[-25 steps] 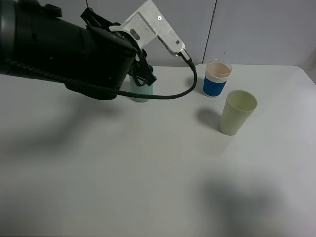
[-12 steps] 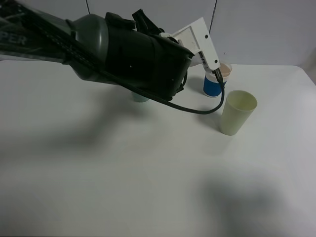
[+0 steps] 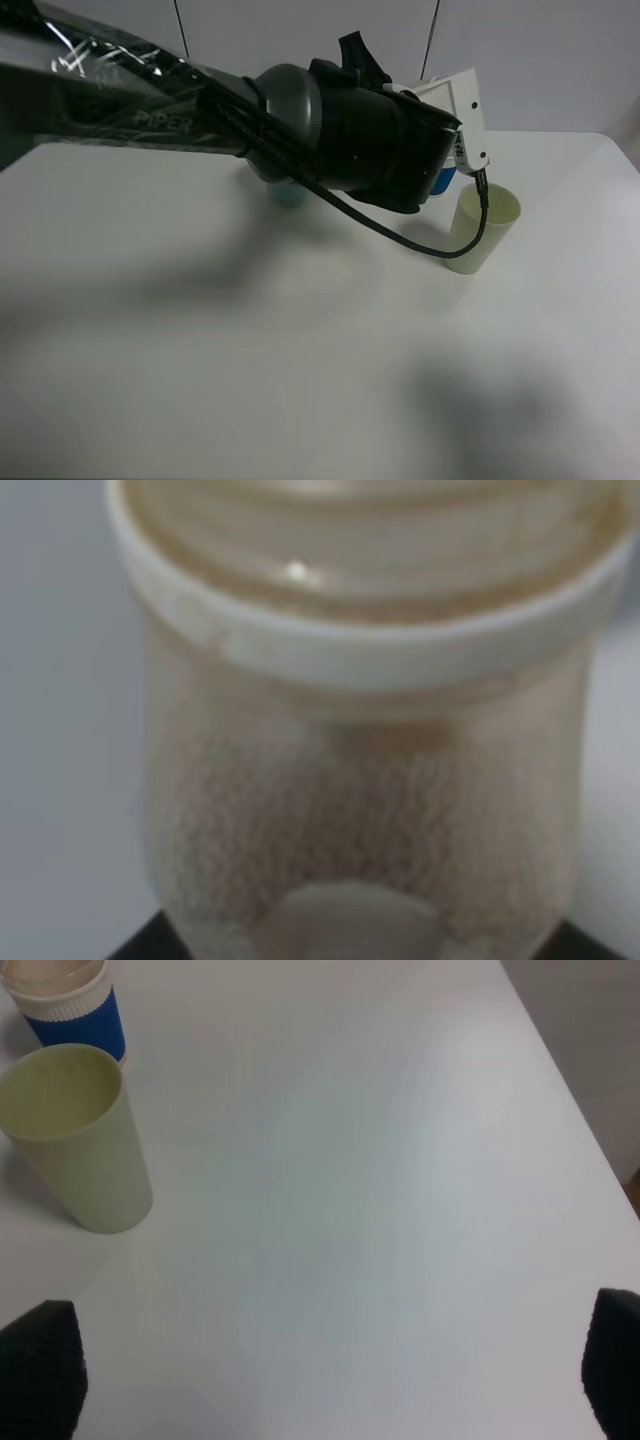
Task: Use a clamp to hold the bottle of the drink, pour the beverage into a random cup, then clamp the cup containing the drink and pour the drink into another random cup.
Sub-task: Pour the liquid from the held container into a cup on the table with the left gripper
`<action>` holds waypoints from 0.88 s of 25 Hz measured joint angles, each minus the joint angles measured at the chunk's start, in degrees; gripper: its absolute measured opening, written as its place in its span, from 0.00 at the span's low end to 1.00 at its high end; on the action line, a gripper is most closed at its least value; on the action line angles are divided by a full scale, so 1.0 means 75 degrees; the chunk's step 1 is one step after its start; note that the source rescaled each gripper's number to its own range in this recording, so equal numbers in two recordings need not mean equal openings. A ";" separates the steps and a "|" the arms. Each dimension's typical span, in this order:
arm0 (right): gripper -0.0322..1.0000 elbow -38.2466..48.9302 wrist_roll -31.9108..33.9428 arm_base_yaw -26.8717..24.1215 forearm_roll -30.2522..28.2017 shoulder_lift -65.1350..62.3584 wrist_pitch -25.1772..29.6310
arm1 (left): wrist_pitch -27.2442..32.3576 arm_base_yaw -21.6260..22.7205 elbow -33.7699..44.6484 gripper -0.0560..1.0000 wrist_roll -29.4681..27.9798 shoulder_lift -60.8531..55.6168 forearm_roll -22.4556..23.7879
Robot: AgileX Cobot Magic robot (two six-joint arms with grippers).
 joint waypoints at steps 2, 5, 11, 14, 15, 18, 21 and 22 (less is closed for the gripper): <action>0.99 0.0000 0.0000 0.0000 0.0000 0.0000 0.0000 | -0.0001 -0.0038 -0.0252 0.11 0.0271 0.0211 -0.0038; 0.99 0.0000 0.0000 0.0000 0.0000 0.0000 0.0000 | 0.0003 -0.0114 -0.0516 0.11 0.0602 0.0439 -0.0054; 0.99 0.0000 0.0000 0.0000 0.0000 0.0000 0.0000 | 0.0011 -0.0129 -0.0572 0.11 0.0789 0.0634 0.0118; 0.99 0.0000 0.0000 0.0000 0.0000 0.0000 0.0000 | 0.0055 -0.0129 -0.0572 0.11 0.0840 0.0634 0.0352; 0.99 0.0000 0.0000 0.0000 0.0000 0.0000 0.0000 | 0.0077 -0.0129 -0.0572 0.11 0.0873 0.0634 0.0445; 0.99 0.0000 0.0000 0.0000 0.0000 0.0000 0.0000 | 0.0162 -0.0129 -0.0572 0.11 0.1218 0.0634 0.0527; 0.99 0.0000 0.0000 0.0000 0.0000 0.0000 0.0000 | 0.0235 -0.0129 -0.0572 0.11 0.1409 0.0639 0.0572; 0.99 0.0000 0.0000 0.0000 0.0000 0.0000 0.0000 | 0.0243 -0.0129 -0.0572 0.11 0.1456 0.0639 0.0611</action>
